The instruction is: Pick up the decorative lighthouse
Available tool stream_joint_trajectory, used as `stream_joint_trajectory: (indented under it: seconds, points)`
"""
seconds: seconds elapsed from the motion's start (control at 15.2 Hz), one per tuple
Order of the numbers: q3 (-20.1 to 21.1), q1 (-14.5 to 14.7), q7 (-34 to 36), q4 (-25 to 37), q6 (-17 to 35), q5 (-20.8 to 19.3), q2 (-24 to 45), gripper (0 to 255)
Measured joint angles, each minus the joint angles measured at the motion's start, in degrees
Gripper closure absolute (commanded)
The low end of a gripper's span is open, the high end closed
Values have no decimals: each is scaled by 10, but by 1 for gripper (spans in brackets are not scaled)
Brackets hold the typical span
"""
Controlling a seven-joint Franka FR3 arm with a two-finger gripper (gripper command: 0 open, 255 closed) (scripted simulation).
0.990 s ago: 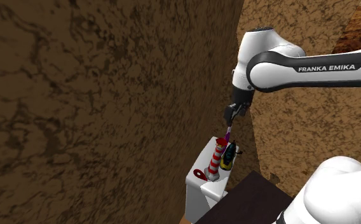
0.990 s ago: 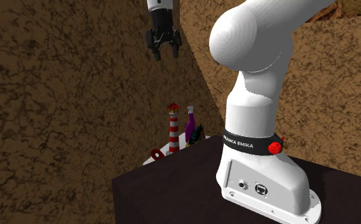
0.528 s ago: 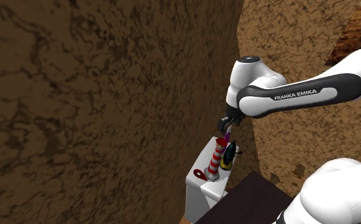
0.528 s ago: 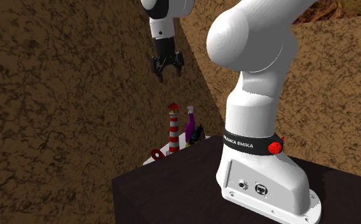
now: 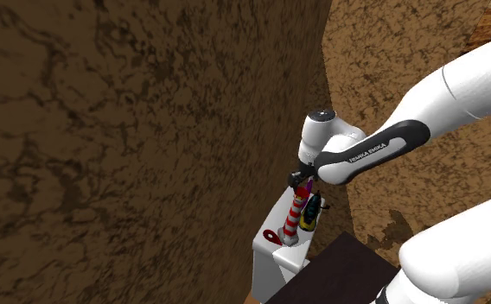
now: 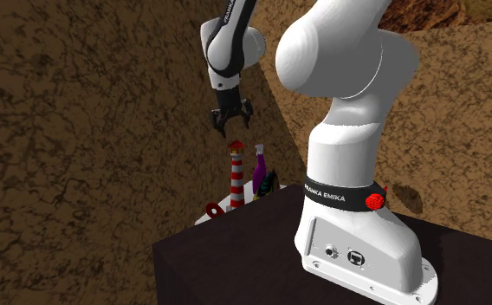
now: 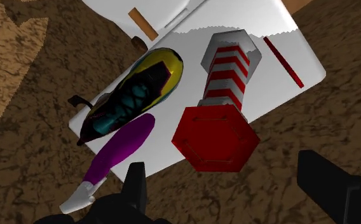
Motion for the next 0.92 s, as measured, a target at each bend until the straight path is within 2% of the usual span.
stream_joint_trajectory:
  seconds: [0.2, 0.66, 0.73, 0.92]
  points:
    - [15, -43, 76, 5, 47, -78, 49, 0]
    - [30, -79, 179, 12, 92, -188, 117, 0]
    - [30, -80, 183, 13, 93, -194, 120, 255]
    - [30, -81, 187, 14, 95, -199, 122, 255]
